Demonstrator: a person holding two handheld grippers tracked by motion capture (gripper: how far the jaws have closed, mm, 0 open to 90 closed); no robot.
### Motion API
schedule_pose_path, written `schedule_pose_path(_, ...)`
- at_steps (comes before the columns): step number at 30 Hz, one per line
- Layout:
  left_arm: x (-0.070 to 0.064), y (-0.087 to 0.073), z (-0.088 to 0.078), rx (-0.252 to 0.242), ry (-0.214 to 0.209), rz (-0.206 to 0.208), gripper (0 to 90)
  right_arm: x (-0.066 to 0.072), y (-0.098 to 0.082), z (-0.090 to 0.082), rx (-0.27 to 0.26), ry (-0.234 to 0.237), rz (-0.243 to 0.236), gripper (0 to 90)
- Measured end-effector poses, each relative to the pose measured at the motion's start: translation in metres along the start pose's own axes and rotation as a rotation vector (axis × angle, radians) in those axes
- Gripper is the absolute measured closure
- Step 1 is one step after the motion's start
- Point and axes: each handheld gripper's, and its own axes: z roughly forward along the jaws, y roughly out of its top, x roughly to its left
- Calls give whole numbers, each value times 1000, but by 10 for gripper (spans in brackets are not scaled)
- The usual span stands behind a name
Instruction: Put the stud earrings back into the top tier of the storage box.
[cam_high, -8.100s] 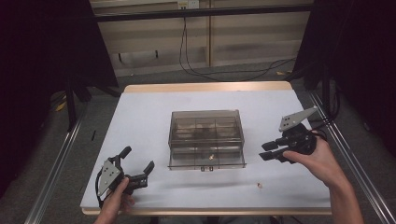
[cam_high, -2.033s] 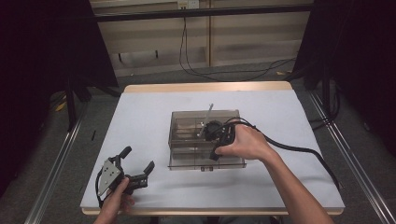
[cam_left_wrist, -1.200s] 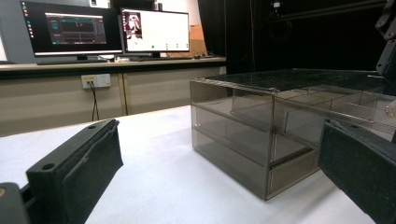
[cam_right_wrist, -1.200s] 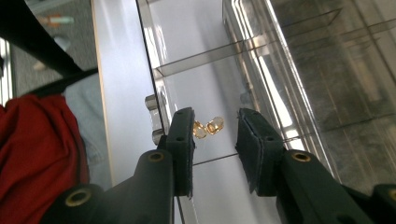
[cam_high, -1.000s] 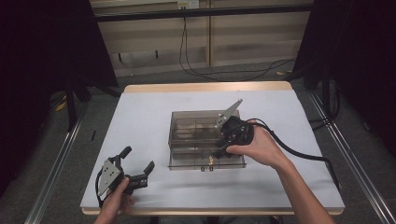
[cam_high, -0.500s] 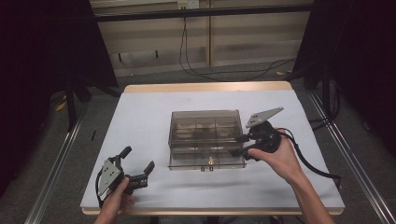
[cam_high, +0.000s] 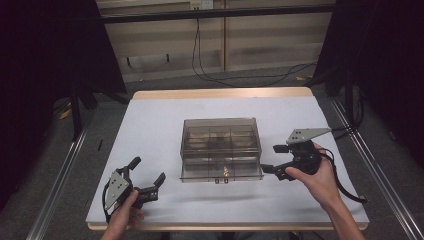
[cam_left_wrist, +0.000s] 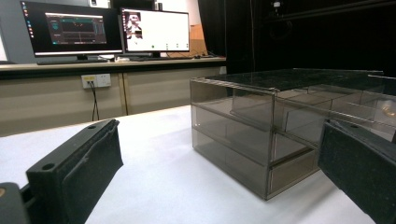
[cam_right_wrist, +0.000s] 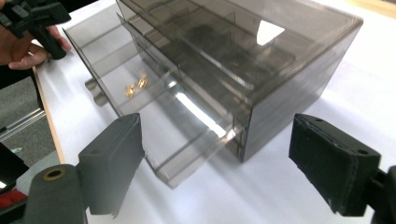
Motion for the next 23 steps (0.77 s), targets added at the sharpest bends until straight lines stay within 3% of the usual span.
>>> schedule_pose_path(3, 0, 0, 0, 3, -6, 8, 0, 1, -11, 0, -13, -23, 6, 147)
schedule_pose_path(10, 0, 0, 0, -2, 1, -1, 0, 7, -40, -9, -98, -138, 8, 55)
schedule_pose_path(15, 1, 0, 0, 5, -8, 10, 0, 10, -62, -10, -148, -172, 50, 46)
schedule_pose_path(16, 1, 0, 0, 4, -6, 9, 0, 12, -66, -10, -154, -180, 58, 46)
schedule_pose_path(19, -1, 0, 1, -6, 2, -10, 0, 17, -70, -10, -131, -251, 10, 49)
schedule_pose_path(20, 1, 0, 0, 3, -6, 12, 0, 17, -72, -11, -140, -244, 29, 49)
schedule_pose_path(23, 1, 0, 0, 3, -7, 11, 0, 19, -77, -14, -145, -270, 29, 49)
